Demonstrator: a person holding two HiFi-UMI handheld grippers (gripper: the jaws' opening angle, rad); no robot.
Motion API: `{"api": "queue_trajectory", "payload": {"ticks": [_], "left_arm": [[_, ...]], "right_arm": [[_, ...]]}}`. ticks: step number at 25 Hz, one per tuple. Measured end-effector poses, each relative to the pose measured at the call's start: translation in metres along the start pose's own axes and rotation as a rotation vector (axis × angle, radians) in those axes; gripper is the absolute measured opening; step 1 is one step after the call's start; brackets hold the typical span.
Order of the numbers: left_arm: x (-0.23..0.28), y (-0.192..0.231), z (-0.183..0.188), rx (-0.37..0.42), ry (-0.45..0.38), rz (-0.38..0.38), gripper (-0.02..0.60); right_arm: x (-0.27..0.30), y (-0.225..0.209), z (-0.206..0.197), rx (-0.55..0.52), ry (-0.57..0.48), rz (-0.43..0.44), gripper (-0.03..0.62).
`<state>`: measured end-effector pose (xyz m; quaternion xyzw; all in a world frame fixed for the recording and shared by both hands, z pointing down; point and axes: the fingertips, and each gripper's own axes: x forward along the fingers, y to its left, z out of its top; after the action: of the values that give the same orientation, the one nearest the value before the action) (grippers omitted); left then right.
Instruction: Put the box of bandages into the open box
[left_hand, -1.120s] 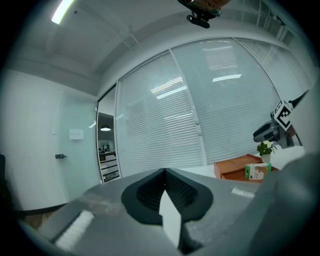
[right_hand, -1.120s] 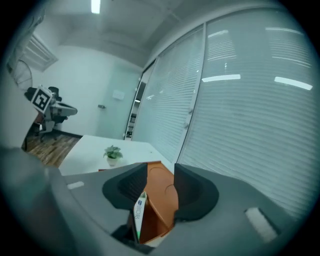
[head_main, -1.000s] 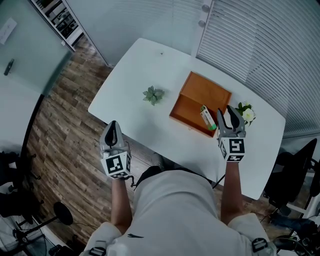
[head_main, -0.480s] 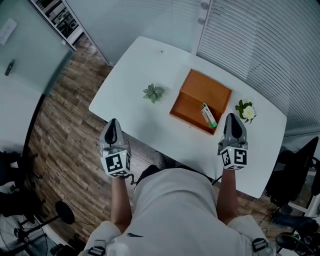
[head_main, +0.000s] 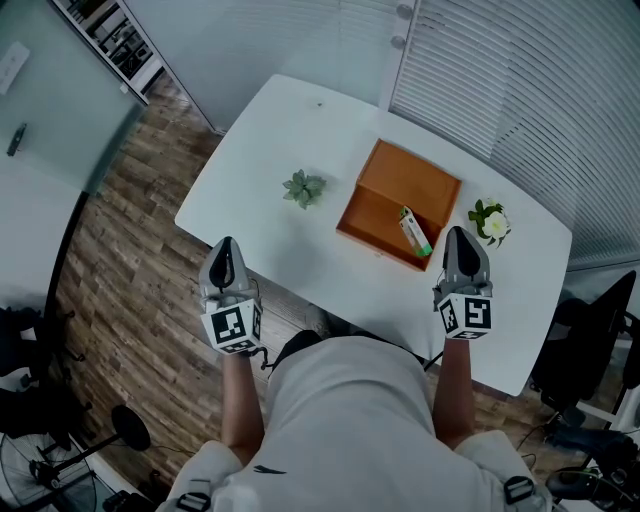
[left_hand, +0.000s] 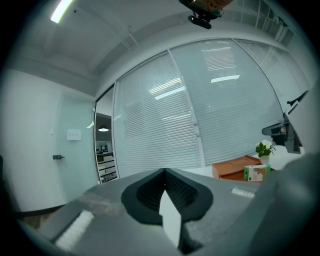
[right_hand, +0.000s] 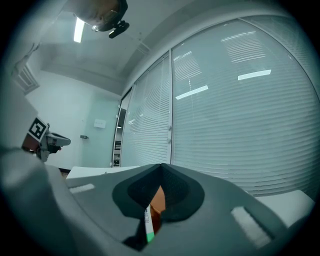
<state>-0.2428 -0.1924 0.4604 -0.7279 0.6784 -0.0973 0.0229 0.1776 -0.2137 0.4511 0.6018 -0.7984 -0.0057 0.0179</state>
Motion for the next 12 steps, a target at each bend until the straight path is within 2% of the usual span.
{"api": "queue_trajectory", "payload": {"ticks": [12], "left_arm": [[0.0038,-0.0019,0.0005,0.008,0.001,-0.004,0.005]], "right_arm": [[0.0023,0.0017,-0.0039,-0.005,0.019,0.010,0.000]]}}
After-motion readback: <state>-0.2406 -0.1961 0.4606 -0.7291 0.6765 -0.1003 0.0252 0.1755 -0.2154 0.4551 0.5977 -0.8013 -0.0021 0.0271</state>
